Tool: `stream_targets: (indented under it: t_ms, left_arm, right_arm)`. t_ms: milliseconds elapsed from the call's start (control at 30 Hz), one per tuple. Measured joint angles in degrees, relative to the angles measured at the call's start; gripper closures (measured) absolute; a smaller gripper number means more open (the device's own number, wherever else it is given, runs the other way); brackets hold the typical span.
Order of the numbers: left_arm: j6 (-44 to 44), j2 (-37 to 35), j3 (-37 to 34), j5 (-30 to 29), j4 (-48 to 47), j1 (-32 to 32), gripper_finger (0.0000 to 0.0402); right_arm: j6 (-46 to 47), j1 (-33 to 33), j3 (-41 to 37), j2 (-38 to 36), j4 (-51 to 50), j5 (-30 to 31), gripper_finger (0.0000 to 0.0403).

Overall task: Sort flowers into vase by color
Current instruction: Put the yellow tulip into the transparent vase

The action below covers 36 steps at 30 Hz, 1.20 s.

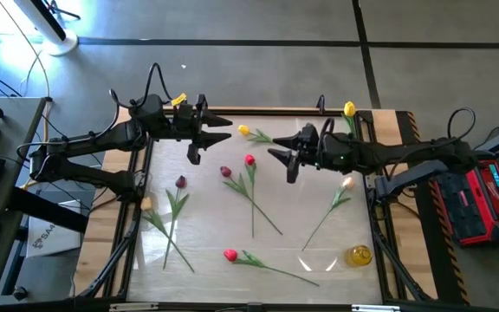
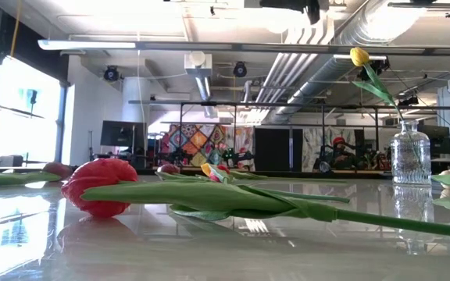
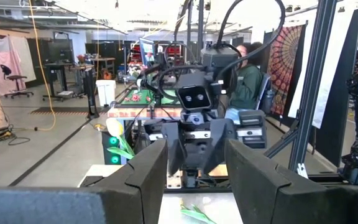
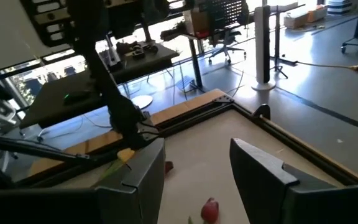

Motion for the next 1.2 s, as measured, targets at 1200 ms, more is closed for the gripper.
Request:
stream_targets:
  t_ms: [1200]
  left_arm:
    - [0.0, 0.0, 0.0, 0.0, 0.0, 0.0, 0.0251]
  right_arm:
    - [-1.3, -0.2, 0.0, -0.1, -9.8, -12.9, 0.0233]
